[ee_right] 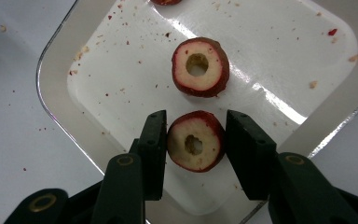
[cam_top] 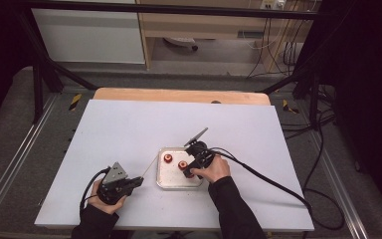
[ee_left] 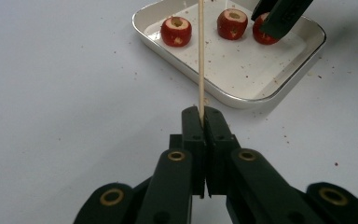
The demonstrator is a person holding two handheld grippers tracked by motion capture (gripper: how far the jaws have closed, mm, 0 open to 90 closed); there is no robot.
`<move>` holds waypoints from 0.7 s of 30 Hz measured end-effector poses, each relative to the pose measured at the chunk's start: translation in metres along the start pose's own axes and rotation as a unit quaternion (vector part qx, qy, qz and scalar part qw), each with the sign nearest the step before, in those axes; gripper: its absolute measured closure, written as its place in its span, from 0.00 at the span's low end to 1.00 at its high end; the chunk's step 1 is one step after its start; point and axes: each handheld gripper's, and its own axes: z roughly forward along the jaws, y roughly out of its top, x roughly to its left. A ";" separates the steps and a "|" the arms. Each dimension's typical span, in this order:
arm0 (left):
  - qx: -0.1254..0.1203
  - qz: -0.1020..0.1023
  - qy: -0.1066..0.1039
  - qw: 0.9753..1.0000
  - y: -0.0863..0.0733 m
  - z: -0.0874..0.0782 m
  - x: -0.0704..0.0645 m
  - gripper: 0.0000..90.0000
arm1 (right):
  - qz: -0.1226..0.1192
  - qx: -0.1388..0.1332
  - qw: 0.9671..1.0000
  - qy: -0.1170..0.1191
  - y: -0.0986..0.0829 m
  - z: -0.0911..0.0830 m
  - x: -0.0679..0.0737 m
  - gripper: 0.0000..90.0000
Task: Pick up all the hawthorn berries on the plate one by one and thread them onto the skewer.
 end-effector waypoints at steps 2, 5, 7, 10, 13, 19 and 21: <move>-0.002 -0.001 0.000 1.000 0.000 0.000 0.000 0.98 | 0.003 -0.014 1.000 0.006 -0.001 -0.004 0.001 0.67; -0.004 0.000 0.000 1.000 0.000 -0.001 -0.001 0.98 | 0.009 -0.028 0.999 0.011 -0.002 -0.010 0.002 0.67; -0.006 0.002 0.001 1.000 0.001 -0.001 -0.002 0.98 | 0.014 -0.060 0.998 0.016 -0.004 -0.021 0.002 0.67; -0.010 0.003 0.002 1.000 0.001 -0.002 -0.004 0.98 | 0.020 -0.083 0.996 0.021 -0.005 -0.028 0.004 0.67; -0.014 0.001 0.003 1.000 0.002 -0.002 -0.006 0.98 | 0.034 -0.151 0.987 0.052 -0.012 -0.039 0.005 0.67; -0.019 0.000 0.005 1.000 0.002 -0.002 -0.010 0.98 | 0.059 -0.259 0.959 0.103 -0.028 -0.041 0.007 0.67; -0.020 -0.002 0.006 1.000 0.002 -0.002 -0.011 0.98 | 0.069 -0.294 0.946 0.115 -0.034 -0.040 0.010 0.67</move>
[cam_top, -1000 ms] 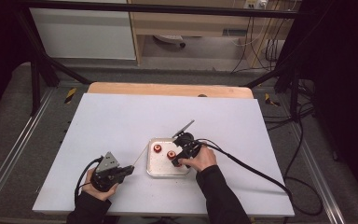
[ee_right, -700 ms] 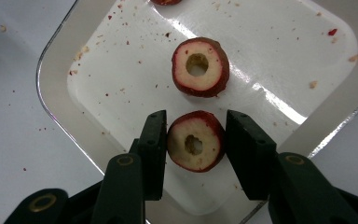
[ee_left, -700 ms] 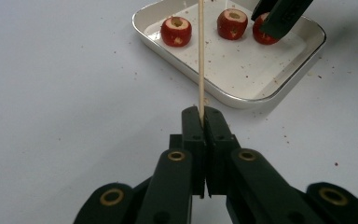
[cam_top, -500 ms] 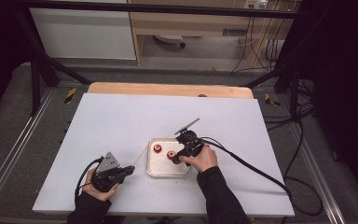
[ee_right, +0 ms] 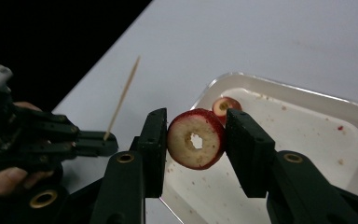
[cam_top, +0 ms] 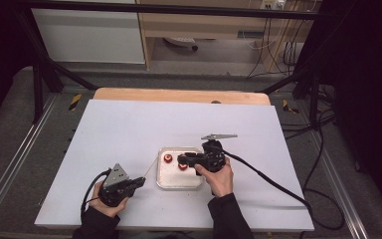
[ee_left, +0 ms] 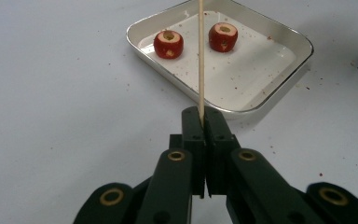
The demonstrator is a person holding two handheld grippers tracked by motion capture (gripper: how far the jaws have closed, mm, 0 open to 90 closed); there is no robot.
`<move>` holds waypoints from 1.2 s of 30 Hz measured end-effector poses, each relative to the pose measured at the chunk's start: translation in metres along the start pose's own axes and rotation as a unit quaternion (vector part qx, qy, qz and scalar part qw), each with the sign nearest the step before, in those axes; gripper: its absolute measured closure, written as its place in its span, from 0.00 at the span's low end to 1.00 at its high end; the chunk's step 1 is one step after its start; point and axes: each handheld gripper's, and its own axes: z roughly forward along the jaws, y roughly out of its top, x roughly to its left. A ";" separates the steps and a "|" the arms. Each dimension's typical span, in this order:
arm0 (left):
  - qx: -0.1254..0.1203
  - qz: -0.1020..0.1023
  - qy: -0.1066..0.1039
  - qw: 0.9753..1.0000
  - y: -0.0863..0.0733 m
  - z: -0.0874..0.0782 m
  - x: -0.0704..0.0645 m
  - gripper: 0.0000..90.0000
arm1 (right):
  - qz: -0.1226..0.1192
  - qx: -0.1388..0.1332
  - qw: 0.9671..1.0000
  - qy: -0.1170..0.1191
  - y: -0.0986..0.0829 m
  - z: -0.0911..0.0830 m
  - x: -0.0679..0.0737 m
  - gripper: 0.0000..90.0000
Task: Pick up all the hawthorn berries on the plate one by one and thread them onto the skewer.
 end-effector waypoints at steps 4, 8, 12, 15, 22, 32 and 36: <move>-0.004 -0.003 0.001 1.000 0.000 0.000 -0.003 0.98 | 0.009 -0.063 0.998 0.020 -0.010 0.000 0.004 0.67; -0.008 -0.003 0.001 1.000 0.001 0.000 -0.006 0.98 | 0.016 -0.109 0.993 0.041 -0.018 0.006 0.007 0.67; -0.011 -0.006 0.002 1.000 0.001 0.000 -0.007 0.98 | 0.025 -0.139 0.989 0.045 -0.021 0.012 0.007 0.67; -0.013 -0.010 0.003 1.000 0.001 0.000 -0.009 0.98 | 0.028 -0.152 0.987 0.043 -0.021 0.015 0.005 0.67; -0.019 -0.021 0.006 1.000 0.001 0.000 -0.012 0.98 | 0.039 -0.188 0.980 0.050 -0.017 0.013 -0.001 0.67; -0.022 -0.031 -0.003 0.999 0.004 0.004 -0.021 0.98 | 0.057 -0.233 0.968 0.073 -0.015 0.016 -0.006 0.67; -0.024 -0.040 -0.006 0.999 0.007 0.009 -0.025 0.98 | 0.063 -0.248 0.964 0.073 -0.015 0.016 -0.007 0.67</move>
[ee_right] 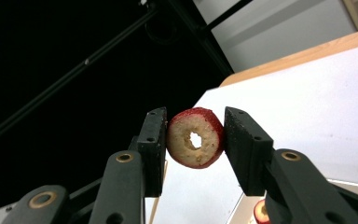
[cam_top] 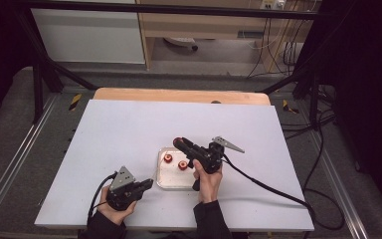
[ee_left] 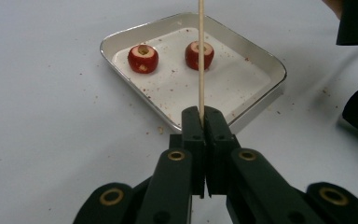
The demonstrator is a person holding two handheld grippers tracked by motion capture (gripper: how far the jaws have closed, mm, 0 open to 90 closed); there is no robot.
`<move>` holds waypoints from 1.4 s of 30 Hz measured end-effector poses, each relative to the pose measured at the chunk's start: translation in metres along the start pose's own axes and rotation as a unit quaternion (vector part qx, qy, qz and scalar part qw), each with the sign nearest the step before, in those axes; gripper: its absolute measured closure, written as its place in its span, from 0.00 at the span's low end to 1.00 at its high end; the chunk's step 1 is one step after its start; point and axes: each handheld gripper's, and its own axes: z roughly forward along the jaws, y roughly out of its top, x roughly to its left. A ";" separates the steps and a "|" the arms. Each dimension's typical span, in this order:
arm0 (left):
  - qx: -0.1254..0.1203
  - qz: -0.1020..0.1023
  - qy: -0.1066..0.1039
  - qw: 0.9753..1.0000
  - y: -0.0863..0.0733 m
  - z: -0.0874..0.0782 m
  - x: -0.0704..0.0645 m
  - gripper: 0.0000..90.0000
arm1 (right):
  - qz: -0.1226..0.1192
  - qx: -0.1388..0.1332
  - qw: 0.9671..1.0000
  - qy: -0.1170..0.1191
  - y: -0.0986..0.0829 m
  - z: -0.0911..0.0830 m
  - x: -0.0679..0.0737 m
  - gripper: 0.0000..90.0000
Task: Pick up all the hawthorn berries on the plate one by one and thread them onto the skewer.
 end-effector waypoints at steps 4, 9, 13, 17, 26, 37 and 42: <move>-0.003 -0.015 -0.004 1.000 0.003 0.005 -0.003 0.98 | -0.001 -0.013 1.000 0.002 0.000 0.001 -0.001 0.67; -0.005 -0.023 -0.010 1.000 0.007 0.011 -0.007 0.98 | -0.003 -0.023 1.000 0.002 -0.001 0.002 -0.003 0.68; -0.005 -0.024 -0.012 1.000 0.007 0.013 -0.008 0.98 | -0.009 -0.031 0.999 0.003 -0.001 0.003 -0.004 0.68; -0.006 -0.028 -0.011 1.000 0.007 0.014 -0.008 0.98 | -0.015 -0.033 0.999 0.006 -0.002 0.004 -0.004 0.68; -0.004 -0.033 -0.014 0.999 0.007 0.015 -0.007 0.98 | -0.031 -0.029 0.999 0.008 -0.004 0.004 -0.005 0.68; -0.003 -0.035 -0.017 0.999 0.008 0.016 -0.008 0.98 | -0.043 -0.031 0.999 0.006 -0.006 0.006 -0.006 0.68; -0.004 -0.042 -0.019 0.999 0.008 0.015 -0.008 0.98 | -0.045 -0.026 0.999 0.009 -0.008 0.006 -0.007 0.68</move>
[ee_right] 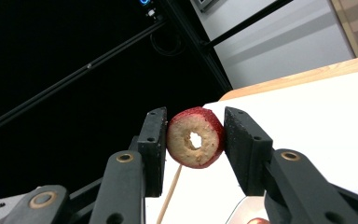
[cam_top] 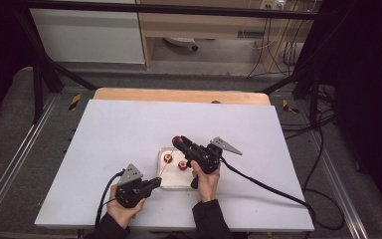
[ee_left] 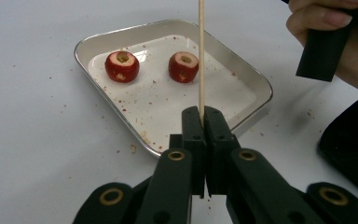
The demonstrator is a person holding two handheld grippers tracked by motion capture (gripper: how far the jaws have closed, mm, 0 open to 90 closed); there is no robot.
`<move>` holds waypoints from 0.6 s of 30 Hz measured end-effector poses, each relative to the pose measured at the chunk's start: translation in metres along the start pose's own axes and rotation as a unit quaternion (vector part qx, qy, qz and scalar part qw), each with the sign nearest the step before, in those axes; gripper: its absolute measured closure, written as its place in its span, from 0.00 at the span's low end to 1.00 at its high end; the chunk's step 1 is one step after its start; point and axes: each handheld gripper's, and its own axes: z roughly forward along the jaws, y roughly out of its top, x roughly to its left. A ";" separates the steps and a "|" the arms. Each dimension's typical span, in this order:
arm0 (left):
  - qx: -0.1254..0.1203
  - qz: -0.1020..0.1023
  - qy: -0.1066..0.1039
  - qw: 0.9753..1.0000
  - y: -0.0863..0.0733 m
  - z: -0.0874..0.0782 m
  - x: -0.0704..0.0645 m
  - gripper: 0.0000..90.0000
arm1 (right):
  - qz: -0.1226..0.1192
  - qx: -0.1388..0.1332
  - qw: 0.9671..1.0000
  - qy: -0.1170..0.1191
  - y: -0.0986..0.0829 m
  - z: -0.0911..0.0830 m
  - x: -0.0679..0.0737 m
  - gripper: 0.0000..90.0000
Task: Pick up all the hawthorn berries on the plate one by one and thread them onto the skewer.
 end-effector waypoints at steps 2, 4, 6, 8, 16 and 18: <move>0.000 -0.005 -0.001 1.000 0.000 0.001 0.000 0.98 | -0.001 0.002 1.000 0.001 -0.001 0.000 0.000 0.68; 0.000 -0.010 -0.001 1.000 0.001 0.001 -0.001 0.98 | 0.001 0.003 1.000 0.002 -0.003 0.000 0.000 0.68; 0.002 -0.015 0.000 1.000 0.001 0.003 -0.003 0.98 | -0.001 0.001 1.000 0.002 -0.004 0.000 0.001 0.68; 0.001 -0.024 -0.001 1.000 0.002 0.004 -0.005 0.98 | -0.005 0.000 1.000 0.002 -0.005 0.000 0.001 0.68; -0.006 -0.043 0.004 0.999 0.002 -0.001 -0.009 0.98 | -0.027 -0.011 1.000 -0.001 -0.002 -0.002 0.003 0.68; -0.007 -0.046 0.004 0.999 0.001 0.000 -0.009 0.98 | -0.031 -0.013 0.999 0.000 -0.001 -0.002 0.003 0.68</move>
